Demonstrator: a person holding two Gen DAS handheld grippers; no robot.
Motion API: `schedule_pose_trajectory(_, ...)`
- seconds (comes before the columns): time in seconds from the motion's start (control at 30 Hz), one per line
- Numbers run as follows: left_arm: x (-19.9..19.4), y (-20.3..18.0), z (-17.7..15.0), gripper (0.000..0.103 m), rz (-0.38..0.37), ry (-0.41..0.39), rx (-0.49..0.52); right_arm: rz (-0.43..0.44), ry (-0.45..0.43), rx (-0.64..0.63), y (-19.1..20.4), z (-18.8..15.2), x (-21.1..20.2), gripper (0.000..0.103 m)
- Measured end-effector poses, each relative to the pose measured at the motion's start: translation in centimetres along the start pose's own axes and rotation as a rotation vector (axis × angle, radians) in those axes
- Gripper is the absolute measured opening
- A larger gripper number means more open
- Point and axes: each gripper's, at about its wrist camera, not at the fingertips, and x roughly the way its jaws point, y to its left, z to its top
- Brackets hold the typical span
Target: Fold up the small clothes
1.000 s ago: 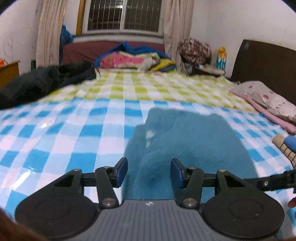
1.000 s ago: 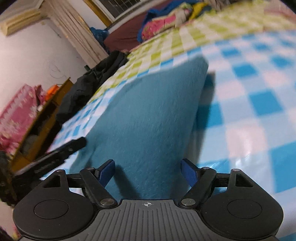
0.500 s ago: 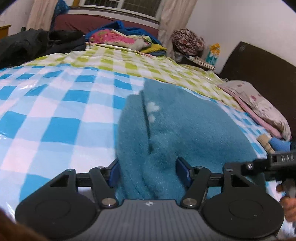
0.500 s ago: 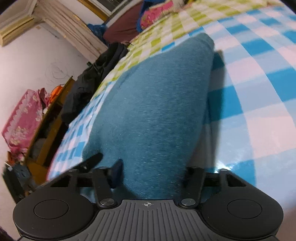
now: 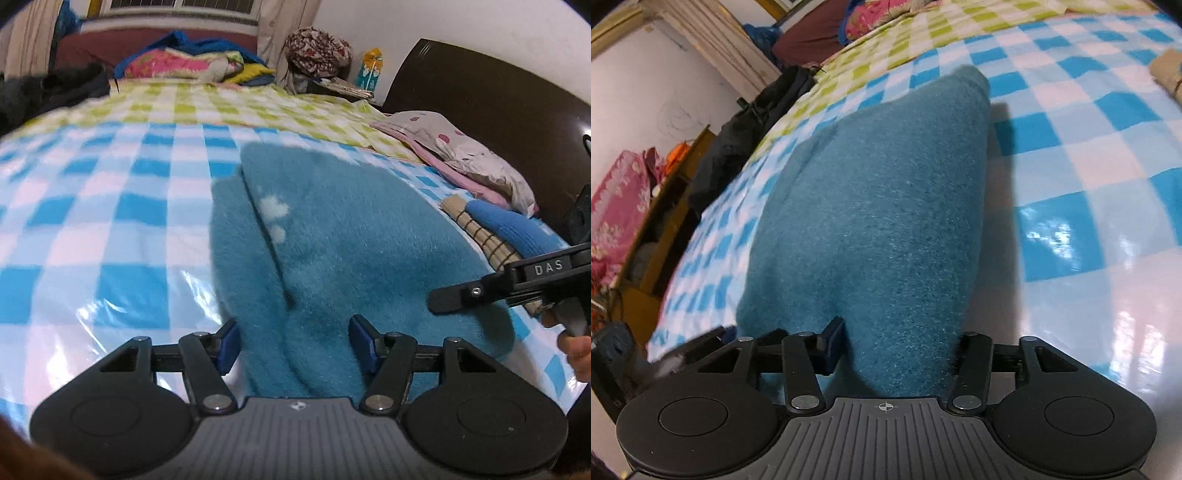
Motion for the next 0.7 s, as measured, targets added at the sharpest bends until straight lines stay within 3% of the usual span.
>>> schedule_pose_trajectory(0.2,-2.8,-1.4,2.7,0.064,0.145,-0.122,0.135,-0.050,-0.083,-0.043,0.3,-0.5,-2.4,0.053)
schedule_pose_trajectory(0.43,1.1,-3.2,7.4,0.065,0.159,-0.213,0.174,-0.106,-0.253,-0.101,1.3,0.7,-4.1,0.054)
schedule_pose_trajectory(0.5,2.9,-3.8,8.1,0.064,0.176,-0.207,0.187,-0.140,-0.295,-0.133,1.7,2.0,-3.0,0.050)
schedule_pose_trajectory(0.57,4.6,-3.9,8.2,0.061,0.240,-0.187,0.197,-0.146,-0.301,-0.151,2.1,3.3,-1.3,0.043)
schedule_pose_trajectory(0.7,6.0,-1.8,7.5,0.059,0.295,-0.125,0.141,-0.131,-0.285,-0.162,2.6,5.1,1.7,0.044)
